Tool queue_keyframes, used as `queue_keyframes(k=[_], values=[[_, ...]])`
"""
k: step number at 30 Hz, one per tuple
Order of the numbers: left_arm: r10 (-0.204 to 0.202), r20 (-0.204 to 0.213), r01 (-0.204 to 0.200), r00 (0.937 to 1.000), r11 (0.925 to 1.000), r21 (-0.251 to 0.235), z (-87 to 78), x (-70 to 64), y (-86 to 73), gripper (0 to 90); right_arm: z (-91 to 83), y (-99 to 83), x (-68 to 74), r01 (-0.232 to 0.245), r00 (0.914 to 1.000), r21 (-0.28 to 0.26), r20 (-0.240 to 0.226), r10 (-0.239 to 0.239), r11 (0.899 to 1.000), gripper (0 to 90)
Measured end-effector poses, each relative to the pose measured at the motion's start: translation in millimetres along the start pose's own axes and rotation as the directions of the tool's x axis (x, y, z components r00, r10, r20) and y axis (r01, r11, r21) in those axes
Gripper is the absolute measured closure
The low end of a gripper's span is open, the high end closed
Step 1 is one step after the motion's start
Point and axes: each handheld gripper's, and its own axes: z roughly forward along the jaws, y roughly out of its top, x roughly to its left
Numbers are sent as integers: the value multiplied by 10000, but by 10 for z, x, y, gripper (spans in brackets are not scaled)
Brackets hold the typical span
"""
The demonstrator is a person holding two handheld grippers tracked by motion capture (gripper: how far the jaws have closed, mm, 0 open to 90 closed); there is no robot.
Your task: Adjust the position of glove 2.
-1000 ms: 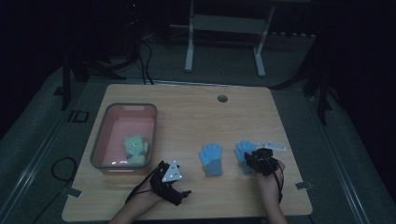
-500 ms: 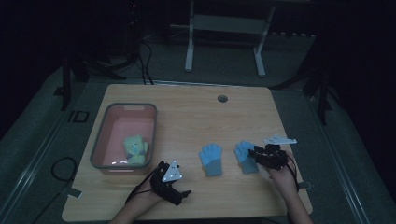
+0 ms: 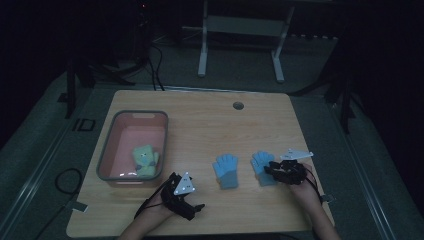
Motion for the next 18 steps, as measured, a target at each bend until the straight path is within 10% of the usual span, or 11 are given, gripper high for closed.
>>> queue_keyframes(k=[18], values=[[-13,50,13,10000,10000,-37,-3,4,-7,16,122,9,227,-334,9888,-189,1452,357,9993,866]])
